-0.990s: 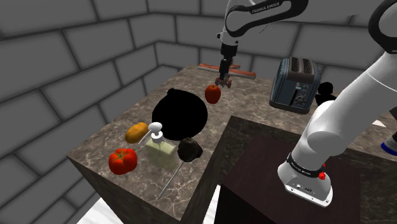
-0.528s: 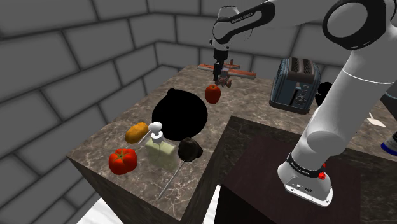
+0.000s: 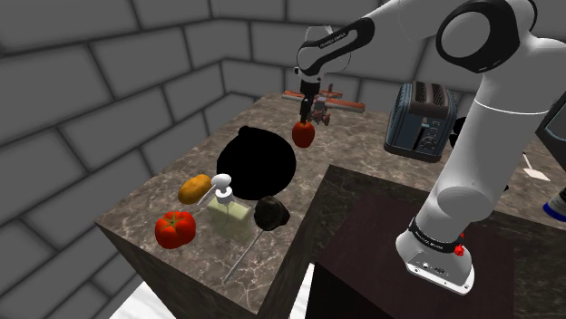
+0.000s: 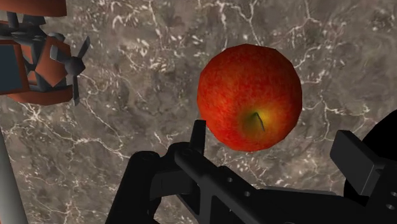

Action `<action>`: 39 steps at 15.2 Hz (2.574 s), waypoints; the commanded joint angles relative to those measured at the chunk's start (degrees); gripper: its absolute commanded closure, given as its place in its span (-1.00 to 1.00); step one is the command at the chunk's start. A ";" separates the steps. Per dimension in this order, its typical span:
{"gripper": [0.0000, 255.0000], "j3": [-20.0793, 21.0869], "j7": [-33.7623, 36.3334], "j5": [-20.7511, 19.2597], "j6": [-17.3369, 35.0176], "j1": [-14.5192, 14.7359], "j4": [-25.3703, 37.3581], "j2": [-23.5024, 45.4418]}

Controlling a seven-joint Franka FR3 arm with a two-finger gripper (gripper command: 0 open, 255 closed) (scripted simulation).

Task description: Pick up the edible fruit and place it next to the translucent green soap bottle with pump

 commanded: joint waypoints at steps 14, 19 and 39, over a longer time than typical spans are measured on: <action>1.00 0.03 -0.18 0.20 1.19 -0.01 -0.71 0.47; 1.00 0.02 -0.06 0.07 0.48 0.00 -0.27 0.18; 1.00 -0.11 1.70 -1.48 -14.18 0.07 10.91 -3.48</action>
